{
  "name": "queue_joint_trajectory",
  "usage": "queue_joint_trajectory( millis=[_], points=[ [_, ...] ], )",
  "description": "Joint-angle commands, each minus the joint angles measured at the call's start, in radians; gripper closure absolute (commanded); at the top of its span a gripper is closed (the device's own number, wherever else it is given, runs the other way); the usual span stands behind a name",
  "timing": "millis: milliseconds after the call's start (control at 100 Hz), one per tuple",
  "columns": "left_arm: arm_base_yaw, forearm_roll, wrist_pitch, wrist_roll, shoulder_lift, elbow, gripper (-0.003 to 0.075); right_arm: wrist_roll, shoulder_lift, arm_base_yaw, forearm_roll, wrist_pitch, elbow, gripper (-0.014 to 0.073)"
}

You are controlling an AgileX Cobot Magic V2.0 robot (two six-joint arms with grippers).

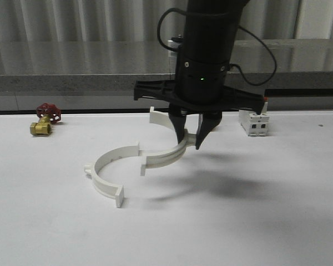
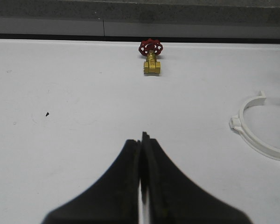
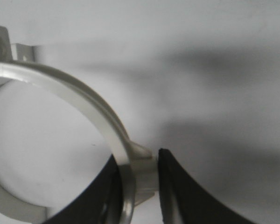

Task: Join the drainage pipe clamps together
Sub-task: 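Carry the second clamp half to the first and align their ends, then press the second half onto the first, then open the right gripper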

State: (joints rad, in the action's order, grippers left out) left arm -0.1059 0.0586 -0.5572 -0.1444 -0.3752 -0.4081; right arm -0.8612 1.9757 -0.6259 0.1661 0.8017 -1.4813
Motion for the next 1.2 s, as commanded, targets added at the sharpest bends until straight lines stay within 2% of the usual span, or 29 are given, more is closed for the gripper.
queue_joint_trajectory(
  millis=[0, 1190],
  points=[
    [0.001, -0.003, 0.069, 0.001, -0.005, -0.026, 0.0741, -0.004, -0.024, -0.009, 0.024, -0.007, -0.06, 0.0587],
    [0.001, -0.003, 0.069, 0.001, -0.005, -0.026, 0.0741, -0.019, 0.078, -0.01, -0.023, -0.019, -0.088, 0.0587]
  ],
)
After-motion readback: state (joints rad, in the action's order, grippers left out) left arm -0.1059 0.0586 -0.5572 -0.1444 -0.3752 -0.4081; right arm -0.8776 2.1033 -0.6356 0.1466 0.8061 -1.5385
